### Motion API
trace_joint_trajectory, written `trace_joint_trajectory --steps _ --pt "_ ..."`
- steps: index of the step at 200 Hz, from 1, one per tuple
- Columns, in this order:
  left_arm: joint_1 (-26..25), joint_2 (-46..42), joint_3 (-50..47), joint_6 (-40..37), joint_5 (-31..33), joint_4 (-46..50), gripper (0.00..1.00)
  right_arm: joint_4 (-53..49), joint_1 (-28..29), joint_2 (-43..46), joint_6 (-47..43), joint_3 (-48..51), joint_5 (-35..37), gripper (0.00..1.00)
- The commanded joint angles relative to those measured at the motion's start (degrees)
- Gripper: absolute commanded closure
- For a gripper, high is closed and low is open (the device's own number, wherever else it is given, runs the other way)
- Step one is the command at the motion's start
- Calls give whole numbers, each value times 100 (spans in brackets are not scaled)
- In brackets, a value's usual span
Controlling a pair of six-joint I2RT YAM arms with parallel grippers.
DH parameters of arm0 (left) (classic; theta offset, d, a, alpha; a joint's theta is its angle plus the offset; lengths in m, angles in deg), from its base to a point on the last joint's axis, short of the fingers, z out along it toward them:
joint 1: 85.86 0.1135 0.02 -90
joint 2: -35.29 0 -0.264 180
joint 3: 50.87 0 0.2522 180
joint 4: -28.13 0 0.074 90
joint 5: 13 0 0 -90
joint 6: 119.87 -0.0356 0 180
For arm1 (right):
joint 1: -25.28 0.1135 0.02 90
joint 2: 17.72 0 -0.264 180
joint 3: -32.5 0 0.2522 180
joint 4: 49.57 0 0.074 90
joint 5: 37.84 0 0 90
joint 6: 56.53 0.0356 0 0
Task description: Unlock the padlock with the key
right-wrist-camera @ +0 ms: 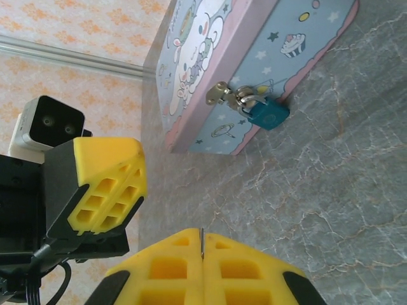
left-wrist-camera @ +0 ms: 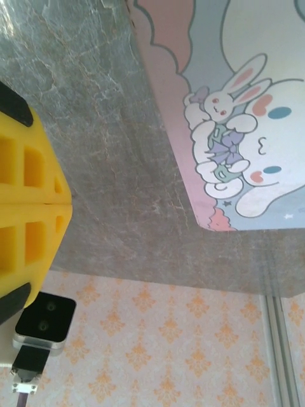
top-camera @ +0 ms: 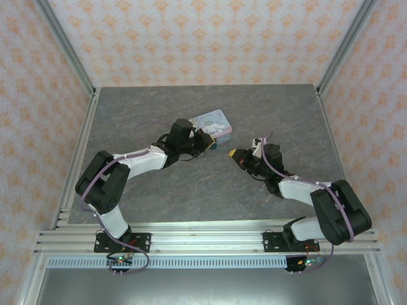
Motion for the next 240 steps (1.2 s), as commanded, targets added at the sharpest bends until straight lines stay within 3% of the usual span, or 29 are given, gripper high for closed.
trace_joint_trajectory --steps 1,37,60,75,144,167,200,240 --pt "16 -213 115 -445 56 356 99 117 -27 145 -181 -86 224 100" --pt "-45 -156 -14 -969 192 474 70 -772 -144 -75 -523 -837 569 100" --pt "-143 -1 -44 -1291 358 539 45 -777 -434 -518 -412 -1263 712 100" --pt "-206 160 -16 -1478 448 516 37 -679 -664 -863 -258 -1534 769 100" --pt "-264 904 405 -1923 728 538 34 -1149 -1101 -2258 38 -2719 1561 100" --pt "-221 1012 512 -2017 818 578 33 -1189 -1092 -2745 175 -3127 1483 100" --pt "-89 1020 489 -2128 922 578 33 -1176 -908 -3159 297 -3497 1332 100" --pt "72 961 395 -2320 977 614 32 -1081 -478 -3052 247 -3469 1117 100"
